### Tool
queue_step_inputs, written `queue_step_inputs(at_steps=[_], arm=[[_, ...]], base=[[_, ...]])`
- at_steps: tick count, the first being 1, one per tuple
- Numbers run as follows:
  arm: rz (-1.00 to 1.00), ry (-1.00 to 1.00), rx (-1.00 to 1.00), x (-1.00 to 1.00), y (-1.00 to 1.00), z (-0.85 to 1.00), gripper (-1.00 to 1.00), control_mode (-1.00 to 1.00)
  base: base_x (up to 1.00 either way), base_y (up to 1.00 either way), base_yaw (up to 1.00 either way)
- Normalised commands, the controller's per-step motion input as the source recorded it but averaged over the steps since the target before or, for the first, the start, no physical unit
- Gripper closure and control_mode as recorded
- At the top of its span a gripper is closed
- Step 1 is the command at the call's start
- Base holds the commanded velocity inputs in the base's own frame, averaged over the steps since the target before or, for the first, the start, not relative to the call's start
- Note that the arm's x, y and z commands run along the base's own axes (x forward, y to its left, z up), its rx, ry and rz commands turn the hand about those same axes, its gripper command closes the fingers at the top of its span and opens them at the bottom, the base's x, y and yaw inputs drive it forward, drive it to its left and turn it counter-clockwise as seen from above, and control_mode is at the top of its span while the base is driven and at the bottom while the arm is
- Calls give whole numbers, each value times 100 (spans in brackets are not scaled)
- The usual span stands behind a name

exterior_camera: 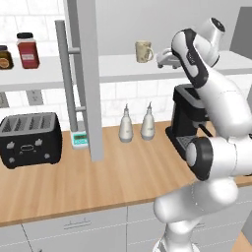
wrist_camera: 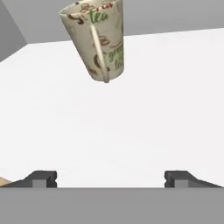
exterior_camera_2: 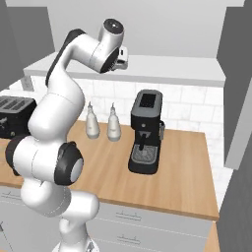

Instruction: Gather all objects into one cabinet and sort the glasses and bowls to opposite sides.

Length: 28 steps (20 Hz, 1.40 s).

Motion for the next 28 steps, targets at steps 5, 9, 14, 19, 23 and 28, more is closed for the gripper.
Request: queue_step_inputs(at_steps=[5,9,14,19,23,28], arm=[[0,-2,0,49,17,0,-100,-100],[0,-5,0,27,29,-8,-100,-100],[0,-6,0,21,19,-9,-100,-100],[0,-18,0,10,6,-3,-100,-100],[0,-7,3,24,0,0,-100,-100],[1,-4,4,32,0,0,-100,-100]], base=[[0,0,0],[0,0,0],[0,0,0],[0,0,0],[0,0,0],[0,0,0]])
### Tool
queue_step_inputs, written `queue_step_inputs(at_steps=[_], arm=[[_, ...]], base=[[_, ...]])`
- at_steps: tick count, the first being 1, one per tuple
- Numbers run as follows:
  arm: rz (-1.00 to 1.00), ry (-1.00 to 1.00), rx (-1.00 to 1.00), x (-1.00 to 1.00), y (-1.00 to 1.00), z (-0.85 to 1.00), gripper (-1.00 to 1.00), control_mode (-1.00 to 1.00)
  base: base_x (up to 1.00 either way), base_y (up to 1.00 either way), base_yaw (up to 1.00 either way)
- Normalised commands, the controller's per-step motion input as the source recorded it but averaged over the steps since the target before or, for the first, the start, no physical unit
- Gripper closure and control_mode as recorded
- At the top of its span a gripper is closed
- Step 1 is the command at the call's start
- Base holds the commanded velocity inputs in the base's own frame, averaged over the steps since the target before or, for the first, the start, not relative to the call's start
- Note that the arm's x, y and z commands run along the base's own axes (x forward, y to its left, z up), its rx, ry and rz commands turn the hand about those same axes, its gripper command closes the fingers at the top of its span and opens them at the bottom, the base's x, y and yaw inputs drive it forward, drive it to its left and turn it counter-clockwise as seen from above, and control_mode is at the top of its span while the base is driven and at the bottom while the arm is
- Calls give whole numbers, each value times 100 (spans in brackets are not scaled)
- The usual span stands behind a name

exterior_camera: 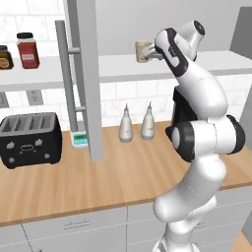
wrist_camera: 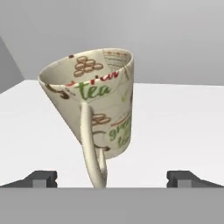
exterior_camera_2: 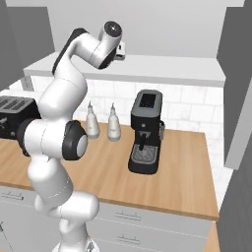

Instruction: Gather all objects into one cabinet and sort the glasses and bowls to opposite sides.

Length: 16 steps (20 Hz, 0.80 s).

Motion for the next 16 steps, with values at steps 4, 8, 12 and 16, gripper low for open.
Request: queue_step_inputs(at_steps=[4,8,12,16], arm=[[3,-2,5,34,0,1,-100,-100],[6,0,2,23,0,2,-100,-100],[8,0,0,1,0,0,-100,-100],[7,-5,0,0,0,0,-100,-100]], base=[[0,0,0],[0,0,0],[0,0,0],[0,0,0]])
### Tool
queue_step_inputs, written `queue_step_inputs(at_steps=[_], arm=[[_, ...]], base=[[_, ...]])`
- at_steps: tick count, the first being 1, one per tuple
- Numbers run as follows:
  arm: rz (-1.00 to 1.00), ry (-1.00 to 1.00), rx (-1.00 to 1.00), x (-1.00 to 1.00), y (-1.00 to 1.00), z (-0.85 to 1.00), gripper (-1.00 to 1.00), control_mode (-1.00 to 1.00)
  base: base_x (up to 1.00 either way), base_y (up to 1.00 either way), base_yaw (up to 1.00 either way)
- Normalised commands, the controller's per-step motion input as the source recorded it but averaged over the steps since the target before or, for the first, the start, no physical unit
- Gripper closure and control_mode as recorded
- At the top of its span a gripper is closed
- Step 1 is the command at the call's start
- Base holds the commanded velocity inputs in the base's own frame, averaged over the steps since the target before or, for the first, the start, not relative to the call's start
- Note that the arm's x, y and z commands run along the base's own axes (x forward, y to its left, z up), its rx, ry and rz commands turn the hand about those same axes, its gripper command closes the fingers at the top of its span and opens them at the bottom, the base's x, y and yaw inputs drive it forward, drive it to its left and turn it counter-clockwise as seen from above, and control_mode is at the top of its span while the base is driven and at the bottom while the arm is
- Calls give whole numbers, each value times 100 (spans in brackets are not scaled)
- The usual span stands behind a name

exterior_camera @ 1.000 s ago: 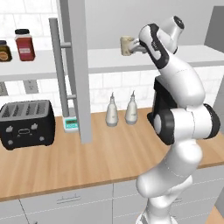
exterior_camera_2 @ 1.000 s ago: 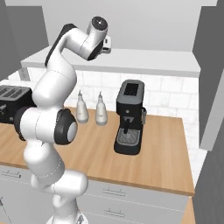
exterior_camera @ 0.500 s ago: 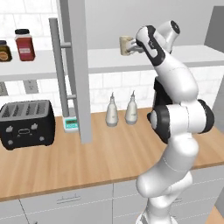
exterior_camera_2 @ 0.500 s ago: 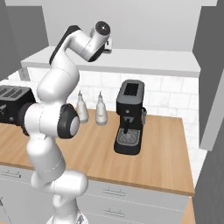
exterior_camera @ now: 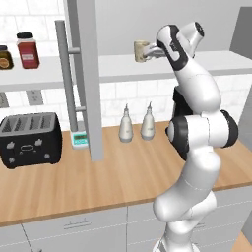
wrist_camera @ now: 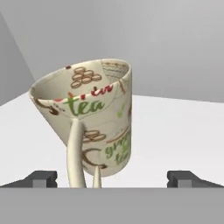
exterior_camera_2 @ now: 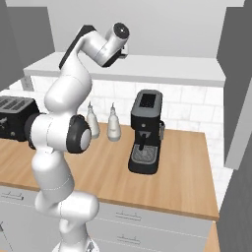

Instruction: Gather all objects into one cabinet and sort the glasses and bowls to opposite sides.

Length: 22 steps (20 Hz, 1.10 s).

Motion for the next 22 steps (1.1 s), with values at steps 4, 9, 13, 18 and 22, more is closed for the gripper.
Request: queue_step_inputs(at_steps=[4,9,13,18,22], arm=[[4,-13,0,0,0,0,100,-100],[1,-12,0,0,0,0,100,-100],[1,-6,0,1,0,0,100,-100],[5,-1,0,5,0,0,100,-100],[4,-2,0,0,0,9,100,-100]], base=[[0,0,0],[0,0,0],[0,0,0],[0,0,0],[0,0,0]])
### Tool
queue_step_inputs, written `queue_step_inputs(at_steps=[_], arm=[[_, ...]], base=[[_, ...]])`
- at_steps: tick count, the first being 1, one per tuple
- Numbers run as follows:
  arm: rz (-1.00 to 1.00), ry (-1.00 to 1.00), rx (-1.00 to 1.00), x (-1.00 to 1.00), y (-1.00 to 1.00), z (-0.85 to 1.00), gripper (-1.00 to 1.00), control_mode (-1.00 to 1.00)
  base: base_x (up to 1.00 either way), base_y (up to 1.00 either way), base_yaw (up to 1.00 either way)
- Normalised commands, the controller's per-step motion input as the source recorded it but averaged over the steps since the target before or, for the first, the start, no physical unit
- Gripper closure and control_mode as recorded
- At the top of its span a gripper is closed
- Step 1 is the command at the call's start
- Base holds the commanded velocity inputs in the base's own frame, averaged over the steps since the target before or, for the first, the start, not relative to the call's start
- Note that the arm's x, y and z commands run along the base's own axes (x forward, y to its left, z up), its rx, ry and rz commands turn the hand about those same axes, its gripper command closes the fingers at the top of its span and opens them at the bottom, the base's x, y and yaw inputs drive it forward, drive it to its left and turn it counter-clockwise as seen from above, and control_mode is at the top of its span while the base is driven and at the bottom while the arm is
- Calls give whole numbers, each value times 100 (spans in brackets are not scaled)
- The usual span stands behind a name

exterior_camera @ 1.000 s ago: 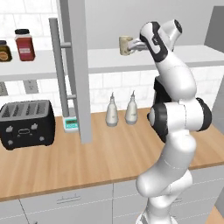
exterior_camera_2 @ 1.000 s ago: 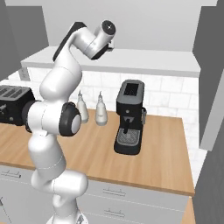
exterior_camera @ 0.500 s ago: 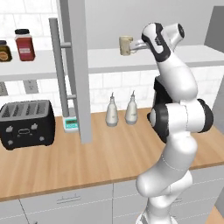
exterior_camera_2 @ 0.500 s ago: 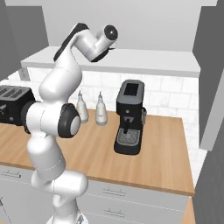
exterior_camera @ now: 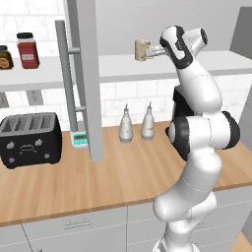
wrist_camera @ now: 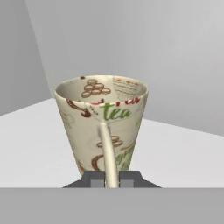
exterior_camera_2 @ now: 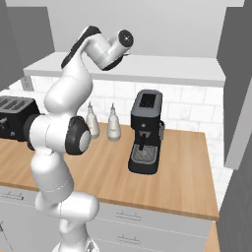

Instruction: Gather all objects into one cabinet and sort the glasses and bowls to opposite sides.

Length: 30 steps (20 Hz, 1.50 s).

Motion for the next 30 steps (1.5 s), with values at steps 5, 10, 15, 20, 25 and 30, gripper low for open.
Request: queue_step_inputs(at_steps=[5,10,15,20,25,30], arm=[[3,-7,0,-31,2,25,100,-100],[3,-7,-9,-78,7,9,100,-100],[0,-11,-12,-100,7,0,100,-100],[-3,-14,-6,-100,10,18,100,-100],[-9,1,-1,-100,12,54,100,-100],[-13,16,0,-94,10,28,100,-100]], base=[[0,0,0],[0,0,0],[0,0,0],[0,0,0],[0,0,0],[0,0,0]])
